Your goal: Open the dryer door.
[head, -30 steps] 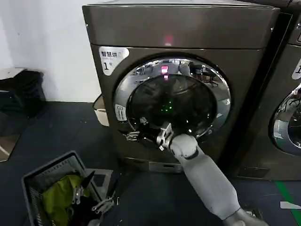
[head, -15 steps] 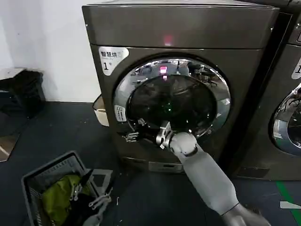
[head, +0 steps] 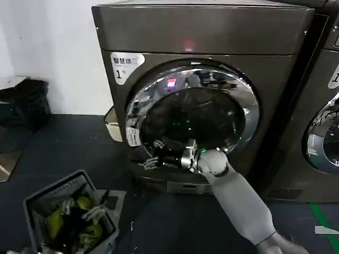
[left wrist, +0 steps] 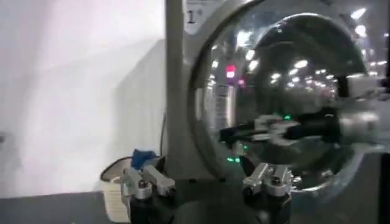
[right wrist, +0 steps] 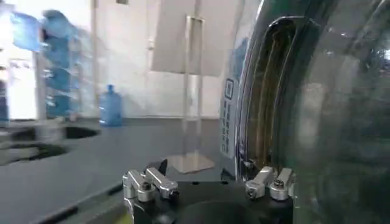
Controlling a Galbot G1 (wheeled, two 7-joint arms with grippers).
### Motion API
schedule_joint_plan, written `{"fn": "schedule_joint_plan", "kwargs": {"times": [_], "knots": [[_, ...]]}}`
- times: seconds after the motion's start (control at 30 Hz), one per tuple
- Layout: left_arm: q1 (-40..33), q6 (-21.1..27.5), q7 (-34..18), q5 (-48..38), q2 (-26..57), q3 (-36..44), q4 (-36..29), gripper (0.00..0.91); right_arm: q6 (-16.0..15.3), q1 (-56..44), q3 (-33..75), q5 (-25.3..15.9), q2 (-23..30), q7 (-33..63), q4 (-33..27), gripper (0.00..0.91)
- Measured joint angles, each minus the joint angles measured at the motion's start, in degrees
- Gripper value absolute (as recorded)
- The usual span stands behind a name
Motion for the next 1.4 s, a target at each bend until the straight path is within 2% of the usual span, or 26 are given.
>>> {"fn": "schedule_joint_plan", "kwargs": {"times": [0.27, 0.57, 0.93, 1.13, 1.4], "knots": [[-4.4, 0.2, -1.0, -4.0, 8.0, -3.3, 5.8, 0.907, -0.2, -4.8, 2.8, 0.1, -2.9, -7.5, 5.0, 0.907], [-9.4, -0.9, -1.6, -7.4, 14.9, -1.1, 11.9, 0.907, -0.3, -11.3, 7.8, 0.5, -5.9, -11.4, 10.5, 0.907], [-19.0, -2.0, -1.5, -9.3, 20.8, 9.6, 18.7, 0.907, 1.0, -23.3, 21.4, 0.3, -6.8, -12.3, 19.8, 0.907], [-24.7, -1.9, -1.4, -10.8, 23.3, 17.0, 21.8, 0.907, 1.6, -31.0, 33.4, 0.4, -5.0, -12.2, 24.3, 0.907], [-31.9, -0.7, 0.9, -14.7, 25.0, 25.8, 23.5, 0.907, 3.0, -38.2, 51.8, 1.3, -2.4, -10.2, 26.7, 0.907]]}}
